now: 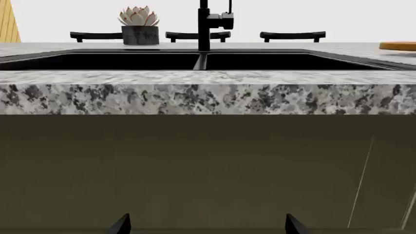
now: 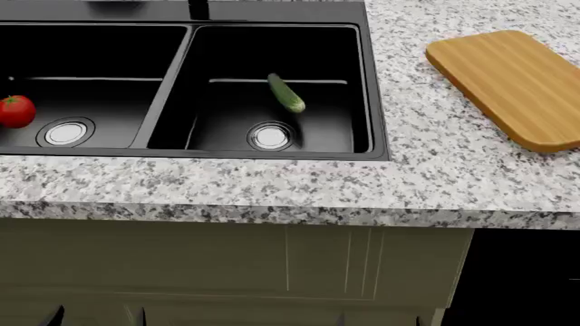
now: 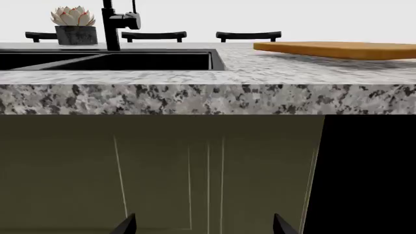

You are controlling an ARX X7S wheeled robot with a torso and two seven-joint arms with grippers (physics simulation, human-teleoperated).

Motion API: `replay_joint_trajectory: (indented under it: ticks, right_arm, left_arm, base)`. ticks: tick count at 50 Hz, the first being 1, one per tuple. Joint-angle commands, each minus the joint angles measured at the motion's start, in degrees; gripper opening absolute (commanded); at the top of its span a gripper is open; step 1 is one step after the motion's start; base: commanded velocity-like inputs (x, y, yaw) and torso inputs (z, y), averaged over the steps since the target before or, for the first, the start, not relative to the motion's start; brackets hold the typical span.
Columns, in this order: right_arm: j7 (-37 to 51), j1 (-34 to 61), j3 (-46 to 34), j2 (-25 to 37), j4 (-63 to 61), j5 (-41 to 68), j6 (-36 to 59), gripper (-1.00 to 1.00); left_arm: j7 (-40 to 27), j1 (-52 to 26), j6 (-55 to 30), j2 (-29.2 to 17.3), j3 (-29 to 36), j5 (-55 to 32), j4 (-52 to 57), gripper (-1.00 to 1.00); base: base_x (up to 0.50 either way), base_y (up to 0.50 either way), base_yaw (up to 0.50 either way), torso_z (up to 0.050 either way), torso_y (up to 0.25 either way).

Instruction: Pick the vegetables from the sink and place them on the cutting board.

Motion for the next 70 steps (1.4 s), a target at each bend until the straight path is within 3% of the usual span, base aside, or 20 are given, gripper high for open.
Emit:
replay_joint_trajectory:
  ticks: [1, 13, 14, 16, 22, 66, 68, 70]
  right_arm:
    - [3.55, 0.23, -3.56, 2.98, 0.18, 2.99, -0.14, 1.00]
    - [4.87, 0.12, -5.20, 4.04, 1.24, 2.71, -2.19, 1.00]
    - [4.62, 0.44, -6.10, 4.13, 1.19, 2.20, -1.34, 1.00]
    - [4.99, 0.18, -4.69, 4.12, 0.04, 4.34, -0.30, 1.00]
    - [5.85, 0.22, -5.10, 4.55, -0.24, 4.47, 0.25, 1.00]
    - [8.79, -0.19, -6.86, 6.77, -0.88, 8.36, -1.09, 1.00]
    - [12.18, 1.32, -6.97, 9.00, -10.43, 5.08, 11.58, 1.00]
    - [10.17, -0.57, -5.81, 11.67, -20.90, 7.49, 19.24, 1.00]
  left_arm:
    - [-1.69, 0.02, -0.31, -1.42, 1.68, -1.42, 0.36, 1.00]
    - [-3.40, -0.06, 0.25, -2.94, 3.39, -3.01, -0.02, 1.00]
    - [-5.15, -0.32, -0.45, -3.28, 4.41, 0.10, -0.28, 1.00]
    - [-3.25, 0.13, 0.14, -3.21, 3.25, -4.48, 0.64, 1.00]
    - [-3.90, 0.40, 0.86, -3.94, 3.86, -4.55, 0.68, 1.00]
    - [-6.42, 0.17, 2.41, -6.74, 6.87, -7.42, 0.21, 1.00]
    - [-9.83, -0.96, -2.65, -7.07, 6.51, -4.86, 3.53, 1.00]
    - [-10.27, -2.51, -9.55, -8.14, 7.17, -3.94, 10.46, 1.00]
  base:
    - [0.00, 0.00, 0.00, 0.000, 0.000]
    - [0.00, 0.00, 0.00, 0.000, 0.000]
    - [0.00, 0.00, 0.00, 0.000, 0.000]
    - [0.00, 0.00, 0.00, 0.000, 0.000]
    - [0.00, 0.00, 0.00, 0.000, 0.000]
    - [0.00, 0.49, 0.00, 0.000, 0.000]
    - [0.00, 0.00, 0.00, 0.000, 0.000]
    - [0.00, 0.00, 0.00, 0.000, 0.000]
